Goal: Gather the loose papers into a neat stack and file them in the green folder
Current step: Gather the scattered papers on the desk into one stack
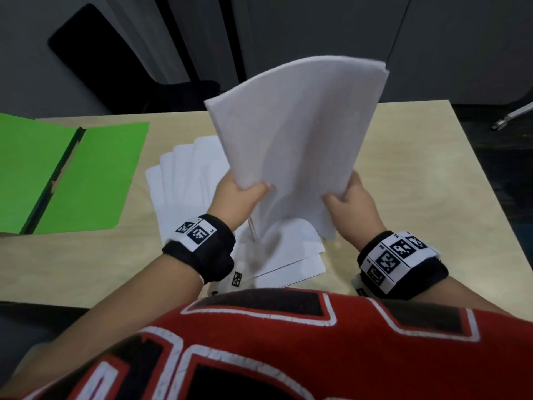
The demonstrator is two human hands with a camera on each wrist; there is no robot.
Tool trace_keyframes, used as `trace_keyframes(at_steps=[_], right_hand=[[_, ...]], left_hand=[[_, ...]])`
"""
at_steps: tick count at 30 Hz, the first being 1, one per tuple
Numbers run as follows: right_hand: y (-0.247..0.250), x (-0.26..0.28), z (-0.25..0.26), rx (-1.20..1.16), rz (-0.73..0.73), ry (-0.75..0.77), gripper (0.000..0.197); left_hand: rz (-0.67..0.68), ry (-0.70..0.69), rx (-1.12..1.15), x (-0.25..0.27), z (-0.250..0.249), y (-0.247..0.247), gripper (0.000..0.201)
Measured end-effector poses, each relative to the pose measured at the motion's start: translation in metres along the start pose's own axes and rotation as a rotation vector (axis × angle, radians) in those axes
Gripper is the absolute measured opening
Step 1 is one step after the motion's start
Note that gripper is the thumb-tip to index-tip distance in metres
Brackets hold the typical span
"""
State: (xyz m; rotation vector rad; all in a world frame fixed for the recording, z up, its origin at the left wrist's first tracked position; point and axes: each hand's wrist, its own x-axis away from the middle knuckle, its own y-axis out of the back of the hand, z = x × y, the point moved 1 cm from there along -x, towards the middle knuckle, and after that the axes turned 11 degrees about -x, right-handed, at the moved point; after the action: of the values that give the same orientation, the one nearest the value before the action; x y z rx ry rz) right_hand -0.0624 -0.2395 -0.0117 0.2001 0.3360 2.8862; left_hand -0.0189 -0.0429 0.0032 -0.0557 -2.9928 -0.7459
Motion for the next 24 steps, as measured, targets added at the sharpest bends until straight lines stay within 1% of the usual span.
trace_keyframes(at_steps=[1,3,5,8,11,12,14,17,19,21,23,24], right_hand=[[-0.001,-0.001,-0.006,0.069,0.059,-0.073,0.043],[-0.003,-0.001,-0.013,0.133,0.102,-0.114,0.041],[-0.003,-0.001,-0.012,0.105,0.073,-0.104,0.039],[-0.001,-0.003,-0.014,0.018,-0.007,-0.096,0.039],[-0.006,-0.003,-0.019,-0.056,-0.037,-0.123,0.039],[-0.009,-0.004,-0.023,-0.066,-0.046,-0.136,0.039],[-0.013,-0.006,-0.027,-0.075,-0.065,-0.170,0.040],[-0.017,-0.011,-0.034,-0.084,-0.075,-0.245,0.040],[-0.021,-0.014,-0.038,-0.056,-0.039,-0.302,0.039],[-0.027,-0.019,-0.046,-0.024,0.005,-0.361,0.038],[-0.034,-0.022,-0.049,0.049,0.089,-0.412,0.035],[-0.037,-0.023,-0.052,0.086,0.127,-0.428,0.035]], left_hand=[[0.068,0.047,-0.060,-0.001,0.009,-0.004,0.024],[0.152,0.096,-0.145,-0.003,0.023,-0.008,0.031],[0.154,0.122,-0.153,-0.004,0.023,-0.006,0.031],[0.150,0.140,-0.128,-0.010,0.021,0.003,0.035],[0.193,0.191,-0.181,-0.018,0.030,0.012,0.032],[0.201,0.231,-0.209,-0.020,0.035,0.015,0.032],[0.189,0.341,-0.275,-0.026,0.049,0.022,0.040],[0.138,0.591,-0.403,-0.034,0.071,0.037,0.058],[0.106,0.740,-0.380,-0.036,0.081,0.043,0.066],[0.088,0.802,-0.302,-0.038,0.086,0.046,0.067],[0.092,0.821,-0.215,-0.042,0.090,0.045,0.066],[0.102,0.821,-0.175,-0.044,0.093,0.044,0.069]])
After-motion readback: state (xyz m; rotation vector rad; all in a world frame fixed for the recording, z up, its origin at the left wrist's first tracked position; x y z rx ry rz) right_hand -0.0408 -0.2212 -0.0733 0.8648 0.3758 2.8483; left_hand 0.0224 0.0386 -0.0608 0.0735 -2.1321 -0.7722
